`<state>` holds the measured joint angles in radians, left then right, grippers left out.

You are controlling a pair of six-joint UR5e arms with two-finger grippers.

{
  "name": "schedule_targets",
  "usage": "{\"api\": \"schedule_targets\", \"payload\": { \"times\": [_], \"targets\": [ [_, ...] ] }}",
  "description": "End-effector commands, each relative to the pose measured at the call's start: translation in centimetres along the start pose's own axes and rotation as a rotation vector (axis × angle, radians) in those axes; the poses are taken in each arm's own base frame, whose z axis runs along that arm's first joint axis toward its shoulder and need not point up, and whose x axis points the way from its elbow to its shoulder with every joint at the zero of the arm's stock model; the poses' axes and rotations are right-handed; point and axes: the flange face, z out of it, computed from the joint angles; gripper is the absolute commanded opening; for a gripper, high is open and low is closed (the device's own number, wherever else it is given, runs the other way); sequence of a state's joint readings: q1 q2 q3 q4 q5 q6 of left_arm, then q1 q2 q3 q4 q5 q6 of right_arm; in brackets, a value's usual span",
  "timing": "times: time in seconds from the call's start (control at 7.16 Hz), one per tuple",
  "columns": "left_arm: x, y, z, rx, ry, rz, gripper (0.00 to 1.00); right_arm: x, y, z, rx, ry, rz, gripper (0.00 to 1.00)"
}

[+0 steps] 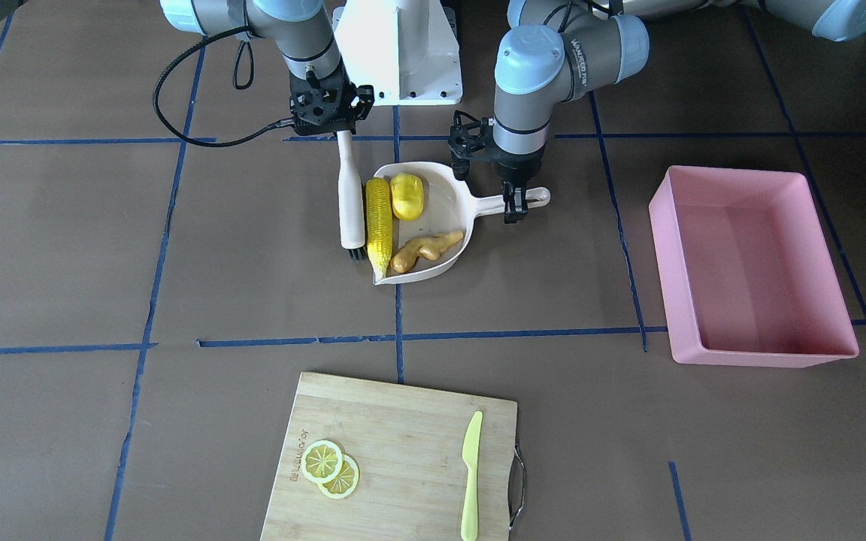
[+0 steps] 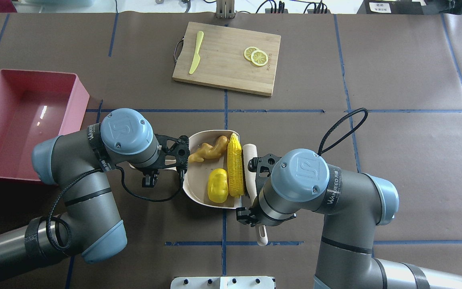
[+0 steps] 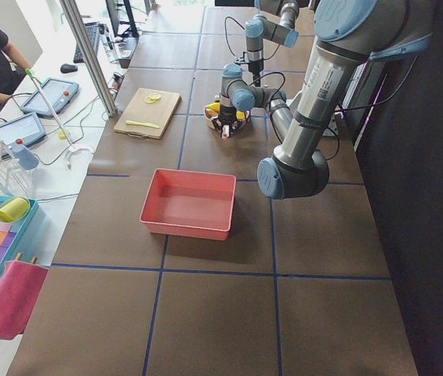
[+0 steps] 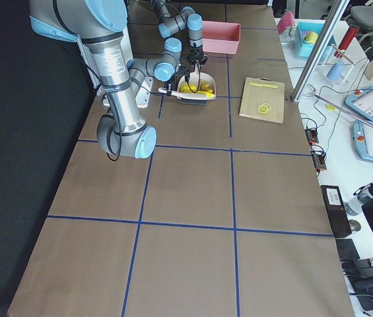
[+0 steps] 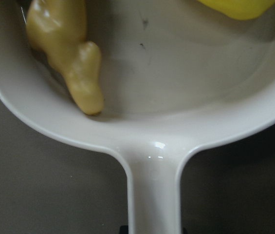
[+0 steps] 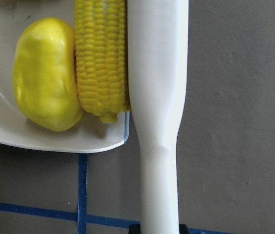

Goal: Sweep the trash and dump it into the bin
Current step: 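Sweep the potato, ginger and corn into the dustpan with the right gripper's brush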

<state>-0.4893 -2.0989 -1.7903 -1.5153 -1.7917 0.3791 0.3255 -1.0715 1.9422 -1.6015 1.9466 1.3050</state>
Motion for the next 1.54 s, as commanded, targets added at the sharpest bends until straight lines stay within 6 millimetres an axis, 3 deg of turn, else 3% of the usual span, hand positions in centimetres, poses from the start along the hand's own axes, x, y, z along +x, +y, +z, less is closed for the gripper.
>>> {"api": "schedule_targets", "payload": {
  "times": [0.0,0.42,0.98,1.4],
  "targets": [
    [0.1,-0.5,0.3,-0.001,0.005,-0.015,0.16,-1.1,0.0,-0.4,0.002,-0.014,0.003,0.02],
    [0.1,-1.0,-0.5,0.045,-0.008,-0.008,0.14,-1.6,0.3,-1.4,0.006,-0.037,0.017,0.02],
    [0.5,-0.2,0.5,0.162,-0.035,-0.054,0.13,-0.4,1.0,-7.6,0.022,-0.028,0.045,0.02],
    [0.5,-0.1,0.0,0.233,-0.055,-0.079,0.13,3.6,-0.9,-14.2,0.087,0.021,0.137,0.02]
  ]
}}
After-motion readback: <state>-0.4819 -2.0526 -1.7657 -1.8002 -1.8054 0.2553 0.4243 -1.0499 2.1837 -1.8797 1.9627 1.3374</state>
